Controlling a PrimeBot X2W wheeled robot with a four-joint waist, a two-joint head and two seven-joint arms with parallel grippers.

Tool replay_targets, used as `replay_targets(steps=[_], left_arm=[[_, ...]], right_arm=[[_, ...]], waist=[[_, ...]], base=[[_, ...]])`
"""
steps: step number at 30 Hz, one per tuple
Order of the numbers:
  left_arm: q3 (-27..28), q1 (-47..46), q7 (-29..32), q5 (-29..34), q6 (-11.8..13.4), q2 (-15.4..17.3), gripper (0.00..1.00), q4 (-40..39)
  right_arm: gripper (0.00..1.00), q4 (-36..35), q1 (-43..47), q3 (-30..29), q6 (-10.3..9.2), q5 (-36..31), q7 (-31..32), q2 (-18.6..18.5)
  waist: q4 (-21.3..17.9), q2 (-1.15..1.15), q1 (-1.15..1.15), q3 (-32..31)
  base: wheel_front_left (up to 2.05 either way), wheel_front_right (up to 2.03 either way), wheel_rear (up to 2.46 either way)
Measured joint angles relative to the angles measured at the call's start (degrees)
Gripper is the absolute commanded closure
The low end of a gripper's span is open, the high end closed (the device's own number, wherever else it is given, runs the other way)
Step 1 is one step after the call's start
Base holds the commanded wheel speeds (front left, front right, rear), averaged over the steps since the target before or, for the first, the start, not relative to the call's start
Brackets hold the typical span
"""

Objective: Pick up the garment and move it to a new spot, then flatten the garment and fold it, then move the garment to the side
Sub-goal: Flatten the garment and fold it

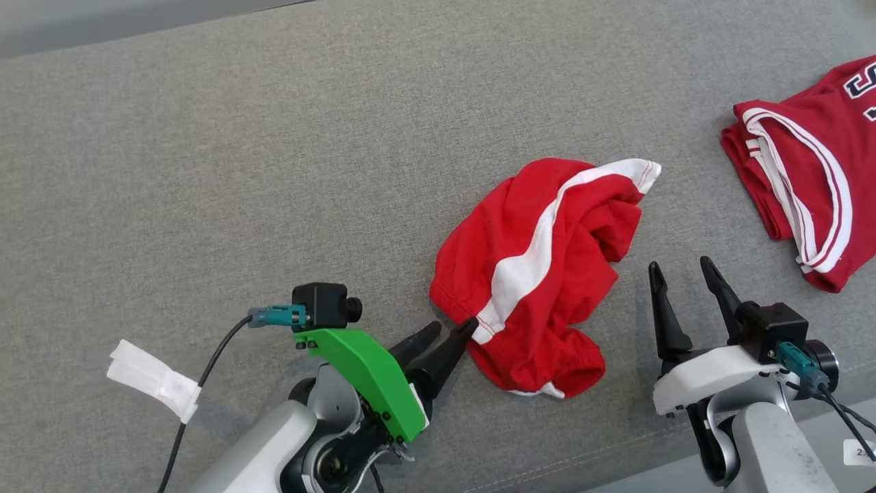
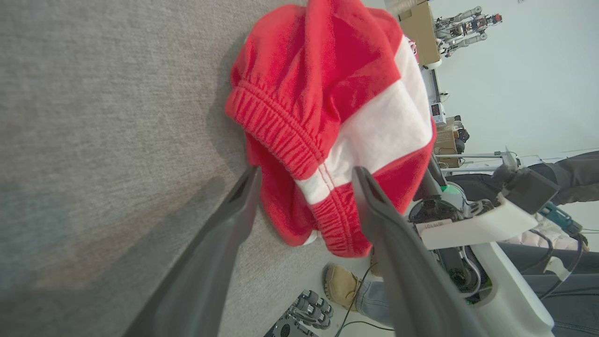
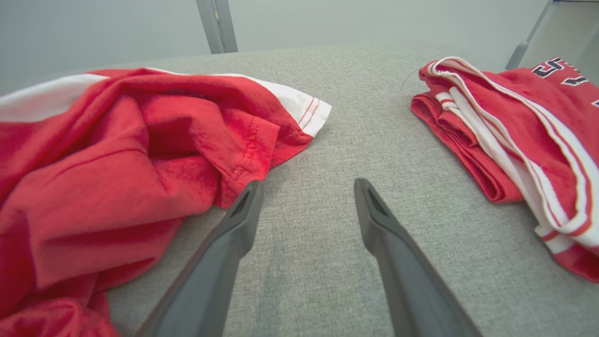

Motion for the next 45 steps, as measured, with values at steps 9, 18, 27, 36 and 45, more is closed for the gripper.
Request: replay_targets(steps=[9, 18, 27, 36, 45], left_arm=[[0.1, -1.1, 0.9, -1.4, -1.4, -2.0, 0.00, 6.3], [-2.1, -5.6, -1.6, 5.5, -3.9, -1.5, 1.00, 9.1], [-3.9, -10.8, 5.2, 12.8, -2.1, 11.8, 1.00, -0.9], [-3.4, -11.1, 9.4, 11.0, -0.7, 16.2, 0.95, -1.1], [-0.5, -8.1, 1.1, 11.4, 0.3, 14.8, 0.00, -0.5]], right_arm=[[0.00, 0.1, 0.1, 0.4, 0.00, 0.1, 0.0, 0.0], [0.00, 0.3, 0.0, 0.5, 0.00, 0.2, 0.0, 0.0], [0.00, 0.5, 0.4, 0.1, 0.00, 0.7, 0.0, 0.0], [0.00, 0.7, 0.3, 0.6, 0.00, 1.0, 0.0, 0.0], [0.00, 0.1, 0.7, -1.4, 0.00, 0.3, 0.0, 0.0]], waist=[[-1.1, 0.00, 0.00, 0.2], [-1.5, 0.00, 0.00, 0.2], [-0.4, 0.00, 0.00, -0.3], [-0.1, 0.00, 0.00, -0.5], [0.6, 0.00, 0.00, -1.2]], base=[[0.00, 0.00, 0.00], [0.00, 0.00, 0.00], [0.00, 0.00, 0.00], [0.00, 0.00, 0.00], [0.00, 0.00, 0.00]])
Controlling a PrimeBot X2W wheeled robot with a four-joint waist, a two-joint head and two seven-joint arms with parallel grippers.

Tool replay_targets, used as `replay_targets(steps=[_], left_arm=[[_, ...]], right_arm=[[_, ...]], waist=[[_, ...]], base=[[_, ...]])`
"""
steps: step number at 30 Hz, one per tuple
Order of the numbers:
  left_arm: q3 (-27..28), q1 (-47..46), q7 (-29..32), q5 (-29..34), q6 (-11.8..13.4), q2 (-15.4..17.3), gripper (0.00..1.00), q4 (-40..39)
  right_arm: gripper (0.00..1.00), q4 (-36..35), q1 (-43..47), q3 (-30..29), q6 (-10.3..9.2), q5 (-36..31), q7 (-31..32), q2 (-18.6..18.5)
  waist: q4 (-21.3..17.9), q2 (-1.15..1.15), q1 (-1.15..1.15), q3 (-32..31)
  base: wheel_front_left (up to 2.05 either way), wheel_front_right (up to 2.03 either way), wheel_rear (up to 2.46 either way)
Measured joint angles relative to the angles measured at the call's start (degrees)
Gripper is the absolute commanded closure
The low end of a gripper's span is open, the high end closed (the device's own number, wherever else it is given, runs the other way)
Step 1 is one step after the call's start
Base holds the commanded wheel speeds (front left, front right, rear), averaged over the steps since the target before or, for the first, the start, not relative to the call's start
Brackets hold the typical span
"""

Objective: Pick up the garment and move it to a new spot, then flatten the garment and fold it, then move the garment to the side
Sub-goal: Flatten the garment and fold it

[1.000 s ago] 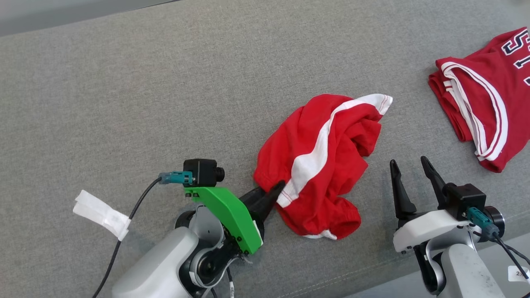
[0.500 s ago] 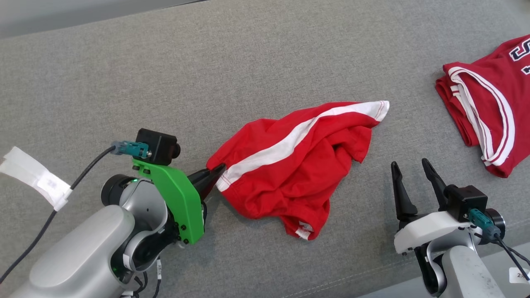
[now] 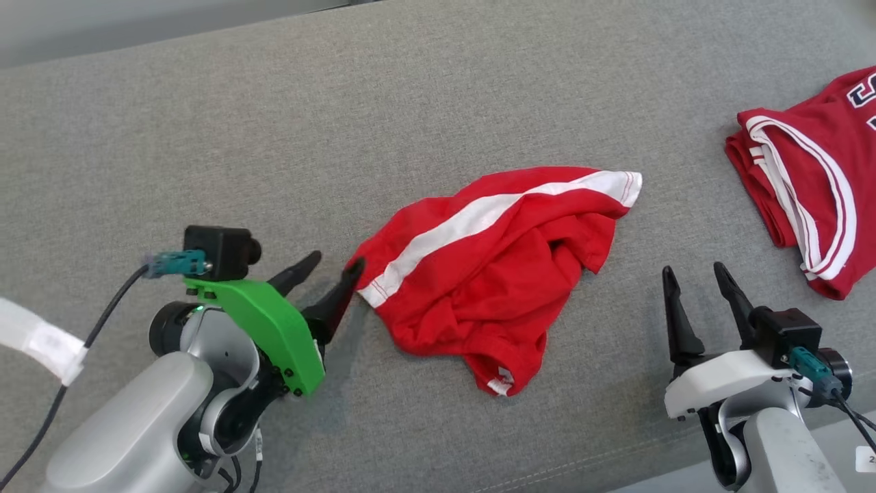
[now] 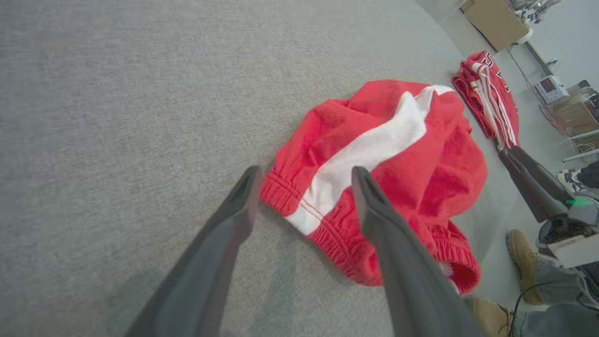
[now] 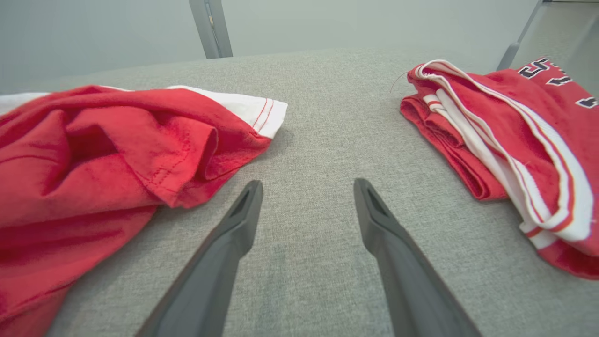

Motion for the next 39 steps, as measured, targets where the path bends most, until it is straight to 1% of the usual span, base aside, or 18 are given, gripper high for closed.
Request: replay_targets(steps=[3, 6, 9, 12, 14, 17, 19, 23, 24, 27, 29, 32, 36, 39], left_arm=[[2.1, 1.7, -5.4, 1.8, 1.9, 0.4, 0.00, 0.1], [5.1, 5.0, -11.8, 1.5, 2.9, 0.3, 0.00, 0.1], [8.2, 9.1, -18.8, 1.7, 4.4, 1.3, 0.00, 1.9], [10.5, 14.0, -24.1, 2.5, 4.7, 2.5, 0.00, 3.4], [12.1, 17.2, -25.5, 3.5, 4.5, 2.9, 0.00, 4.1], [14.7, 21.3, -26.0, 8.3, 4.4, 3.1, 0.00, 4.6], [18.3, 23.8, -26.2, 12.5, 4.3, 1.7, 0.00, 3.9], [22.9, 28.9, -26.2, 22.4, 3.3, -0.9, 0.00, 3.5], [23.9, 30.1, -26.2, 24.0, 2.3, -2.0, 0.00, 3.3], [25.8, 33.7, -26.2, 27.5, -1.9, -5.6, 0.00, 2.6], [28.2, 35.7, -26.2, 29.8, -4.0, -7.1, 0.00, 2.6], [32.2, 38.4, -26.2, 32.4, -6.7, -9.4, 0.00, 2.9], [36.0, 41.3, -26.2, 35.0, -9.9, -11.6, 0.00, 4.5], [39.2, 41.6, -26.2, 36.7, -11.5, -13.0, 0.00, 5.2]], right_arm=[[0.00, -0.9, 0.5, -1.7, 0.00, -0.5, 0.0, -0.4], [0.00, -2.0, 1.0, -3.3, 0.00, -1.1, 0.0, -1.3], [0.00, -3.0, 1.6, -4.3, 0.01, -1.8, 0.0, -1.7], [0.00, -4.0, 2.3, -4.8, 0.00, -1.8, 0.0, -2.0], [0.00, -4.7, 2.8, -4.8, 0.01, -1.9, 0.0, -2.3], [0.00, -5.0, 3.9, -4.7, 0.01, -2.3, 0.0, -2.8], [0.00, -5.2, 4.6, -4.7, 0.00, -2.3, 0.0, -3.1], [0.00, -5.3, 5.1, -3.9, 0.00, -2.3, 0.0, -3.4], [0.00, -5.3, 5.4, -3.6, 0.01, -2.3, 0.0, -3.5], [0.00, -5.4, 5.8, -3.4, 0.01, -2.5, 0.0, -3.4], [0.00, -5.5, 6.8, -2.9, 0.00, -2.5, 0.0, -3.2], [0.00, -5.6, 8.2, -2.3, 0.01, -2.5, 0.0, -3.0], [0.00, -5.8, 9.6, -2.5, 0.01, -2.5, 0.0, -2.9], [0.00, -6.1, 10.3, -3.0, 0.01, -2.6, 0.0, -2.8]], waist=[[0.8, 0.00, 0.00, -0.6], [2.0, 0.00, 0.00, -1.4], [3.3, 0.00, 0.00, -2.6], [4.9, 0.00, 0.00, -3.9], [6.0, 0.00, 0.00, -4.7], [7.8, 0.00, 0.00, -6.1], [9.0, 0.00, 0.00, -7.0], [11.3, 0.00, 0.00, -8.7], [11.7, 0.00, 0.00, -9.3], [12.6, 0.00, 0.00, -11.0], [12.9, 0.00, 0.00, -12.2], [13.2, 0.00, 0.00, -13.8], [12.9, 0.00, 0.00, -15.6], [12.3, 0.00, 0.00, -16.2]], base=[[0.00, 0.00, 0.00], [0.00, 0.00, 0.00], [0.00, 0.00, 0.00], [0.00, 0.00, 0.00], [0.00, 0.00, 0.00], [0.00, 0.00, 0.00], [0.00, 0.00, 0.00], [0.00, 0.00, 0.00], [0.00, 0.00, 0.00], [0.00, 0.00, 0.00], [0.00, 0.00, 0.00], [0.00, 0.00, 0.00], [0.00, 0.00, 0.00], [0.00, 0.00, 0.00]])
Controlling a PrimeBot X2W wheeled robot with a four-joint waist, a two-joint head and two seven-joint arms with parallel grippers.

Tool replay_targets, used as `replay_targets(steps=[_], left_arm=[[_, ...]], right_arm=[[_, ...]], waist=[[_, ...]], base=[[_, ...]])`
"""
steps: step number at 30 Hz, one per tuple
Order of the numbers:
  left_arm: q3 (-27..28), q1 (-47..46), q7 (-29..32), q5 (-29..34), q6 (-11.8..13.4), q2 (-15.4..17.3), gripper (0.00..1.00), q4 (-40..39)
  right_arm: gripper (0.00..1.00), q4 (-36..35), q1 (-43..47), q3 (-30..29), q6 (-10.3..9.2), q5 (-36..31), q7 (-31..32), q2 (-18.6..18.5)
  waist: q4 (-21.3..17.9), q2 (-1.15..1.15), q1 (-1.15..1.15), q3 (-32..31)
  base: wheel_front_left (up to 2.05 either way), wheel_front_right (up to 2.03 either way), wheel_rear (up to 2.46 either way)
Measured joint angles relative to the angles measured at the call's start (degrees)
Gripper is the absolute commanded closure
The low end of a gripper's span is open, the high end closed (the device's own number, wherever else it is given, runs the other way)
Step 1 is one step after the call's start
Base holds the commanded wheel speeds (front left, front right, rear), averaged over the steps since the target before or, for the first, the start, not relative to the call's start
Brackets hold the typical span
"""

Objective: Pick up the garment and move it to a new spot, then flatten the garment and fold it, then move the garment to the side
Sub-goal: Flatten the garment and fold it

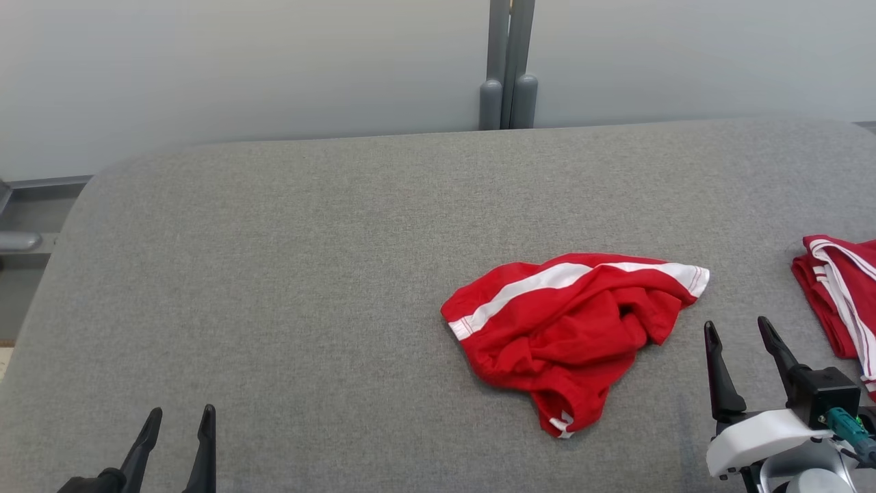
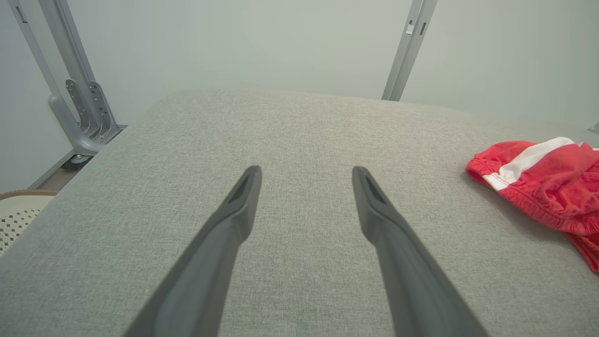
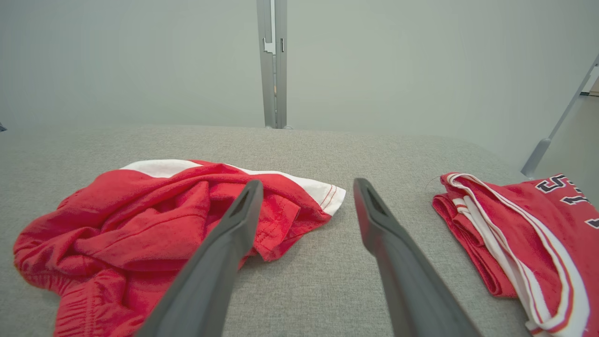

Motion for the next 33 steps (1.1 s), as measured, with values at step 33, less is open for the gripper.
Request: replay_targets(steps=[33], left_arm=[[6.2, 0.5, -0.1, 6.2, -4.2, -5.2, 0.00, 1.3]], right_arm=[[0.00, -0.2, -0.3, -0.1, -0.01, 0.6, 0.0, 0.4]], waist=[[-1.6, 0.00, 0.00, -0.8]], base=[[0.00, 0.00, 0.00]])
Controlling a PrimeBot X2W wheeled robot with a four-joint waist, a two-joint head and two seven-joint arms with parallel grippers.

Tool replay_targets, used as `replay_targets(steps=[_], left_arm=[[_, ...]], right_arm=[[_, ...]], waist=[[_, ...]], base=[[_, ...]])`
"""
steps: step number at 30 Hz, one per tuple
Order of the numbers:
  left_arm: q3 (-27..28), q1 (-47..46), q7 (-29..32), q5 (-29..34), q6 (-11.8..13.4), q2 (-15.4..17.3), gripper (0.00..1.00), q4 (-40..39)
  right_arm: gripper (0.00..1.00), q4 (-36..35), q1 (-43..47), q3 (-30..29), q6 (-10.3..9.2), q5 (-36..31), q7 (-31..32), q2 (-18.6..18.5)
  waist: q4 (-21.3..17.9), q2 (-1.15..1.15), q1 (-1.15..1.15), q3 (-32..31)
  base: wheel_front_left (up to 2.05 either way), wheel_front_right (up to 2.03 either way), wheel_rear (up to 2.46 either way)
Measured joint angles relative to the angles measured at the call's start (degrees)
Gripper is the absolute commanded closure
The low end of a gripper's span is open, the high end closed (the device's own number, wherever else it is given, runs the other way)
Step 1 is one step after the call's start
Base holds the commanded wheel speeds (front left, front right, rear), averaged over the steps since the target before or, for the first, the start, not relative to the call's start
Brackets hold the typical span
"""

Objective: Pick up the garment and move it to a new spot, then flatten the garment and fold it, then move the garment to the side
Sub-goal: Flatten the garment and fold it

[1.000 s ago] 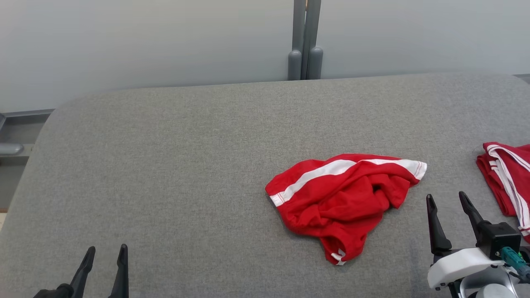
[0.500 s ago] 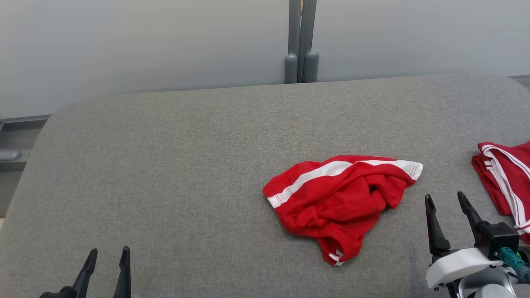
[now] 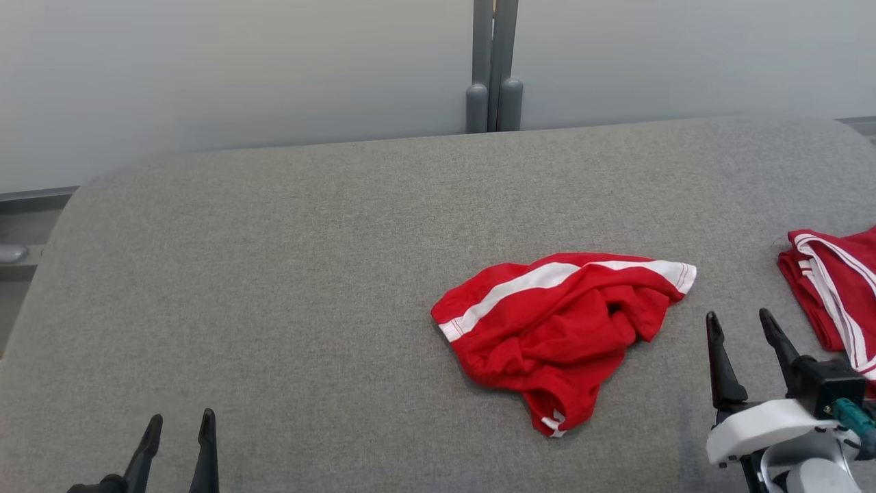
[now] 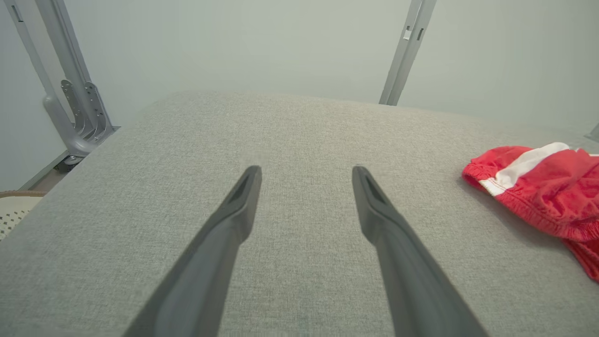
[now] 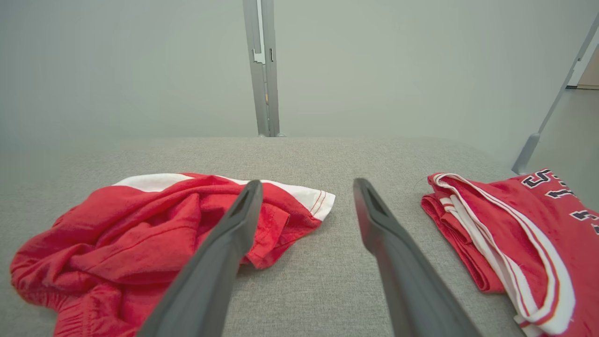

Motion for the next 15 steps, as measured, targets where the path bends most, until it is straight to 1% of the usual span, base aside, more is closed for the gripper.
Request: replay_targets(steps=[1, 2, 3, 4, 5, 7, 8, 9, 12, 15], left_arm=[[0.2, -0.1, 0.0, -0.6, 0.0, -0.3, 0.00, 0.4], [-0.2, -0.8, 1.7, -2.4, 0.0, -1.2, 0.00, 0.8], [-0.1, -3.9, 5.6, -5.4, 0.7, -2.8, 0.00, 0.5], [-0.1, -5.9, 8.7, -6.8, 1.8, -3.7, 0.00, 0.3], [-1.1, -7.8, 12.1, -7.0, 1.8, -3.8, 0.00, -0.2], [-2.1, -11.3, 18.9, -10.9, 2.4, -5.8, 0.00, -1.2], [-4.9, -15.8, 28.0, -15.3, 3.1, -8.1, 0.00, -3.3], [-5.5, -17.3, 30.3, -16.9, 3.6, -8.6, 0.00, -3.8], [-7.8, -20.1, 36.2, -20.4, 4.5, -9.4, 0.00, -5.6], [-9.9, -21.6, 41.0, -24.0, 5.5, -10.0, 0.00, -7.5]], right_arm=[[0.00, 0.2, -0.4, -0.2, 0.01, 0.6, 0.0, 0.0], [0.00, 2.2, -2.5, -0.6, 0.01, 3.0, 0.1, -0.6], [0.00, 4.0, -6.2, -1.0, 0.01, 5.6, 2.8, -1.5], [0.00, 4.9, -8.5, -0.5, -0.02, 7.6, 5.9, -2.0], [0.00, 5.2, -10.5, 0.2, -0.01, 8.9, 8.4, -3.1], [0.00, 6.8, -14.8, 0.2, 0.00, 12.4, 15.6, -4.3], [0.00, 8.3, -18.5, 0.5, 0.01, 14.4, 25.5, -7.3], [0.00, 8.5, -19.3, 0.5, 0.00, 14.5, 28.0, -8.3], [0.00, 8.2, -21.3, 0.4, -0.01, 14.5, 32.8, -10.2], [0.00, 8.0, -22.5, 0.8, -0.01, 15.9, 34.8, -10.3]], waist=[[-0.1, 0.00, 0.00, 0.2], [-0.2, 0.00, 0.00, 0.8], [-0.3, 0.00, 0.00, 1.8], [-0.3, 0.00, 0.00, 2.5], [-0.3, 0.00, 0.00, 3.2], [-0.3, 0.00, 0.00, 4.8], [0.0, 0.00, 0.00, 7.5], [0.2, 0.00, 0.00, 8.4], [0.6, 0.00, 0.00, 11.1], [1.1, 0.00, 0.00, 13.5]], base=[[0.00, 0.00, 0.00], [0.00, 0.00, 0.00], [0.00, 0.00, 0.00], [0.00, 0.00, 0.00], [0.00, 0.00, 0.00], [0.00, 0.00, 0.00], [0.00, 0.00, 0.00], [0.00, 0.00, 0.00], [0.00, 0.00, 0.00], [0.00, 0.00, 0.00]])
